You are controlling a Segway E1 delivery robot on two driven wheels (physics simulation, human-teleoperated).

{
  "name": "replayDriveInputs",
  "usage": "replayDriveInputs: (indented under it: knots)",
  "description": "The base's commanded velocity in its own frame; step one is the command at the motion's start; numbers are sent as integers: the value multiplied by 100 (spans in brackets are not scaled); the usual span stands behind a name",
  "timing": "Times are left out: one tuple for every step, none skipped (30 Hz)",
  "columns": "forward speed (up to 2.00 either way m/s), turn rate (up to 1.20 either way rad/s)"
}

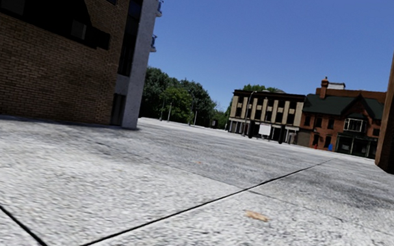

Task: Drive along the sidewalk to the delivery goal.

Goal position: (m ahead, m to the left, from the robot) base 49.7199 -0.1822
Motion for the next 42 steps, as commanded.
replayDriveInputs:
  knots:
    - [200,0]
    - [200,0]
    - [200,0]
    - [200,0]
    - [200,0]
    - [200,0]
    - [200,0]
    - [200,0]
    - [200,0]
    - [200,0]
    - [200,0]
    - [200,0]
    - [200,0]
    - [200,0]
    - [200,0]
    - [200,0]
    - [200,0]
    - [200,0]
    - [200,0]
    - [200,0]
    - [200,0]
    - [200,0]
    - [200,0]
    - [200,0]
    - [200,0]
    - [200,0]
    - [200,0]
    - [200,0]
    - [200,0]
    - [200,0]
    - [200,0]
    - [200,0]
    - [200,0]
    - [200,0]
    - [200,0]
    - [200,0]
    - [200,0]
    - [200,0]
    - [200,0]
    - [200,0]
    - [200,0]
    - [200,0]
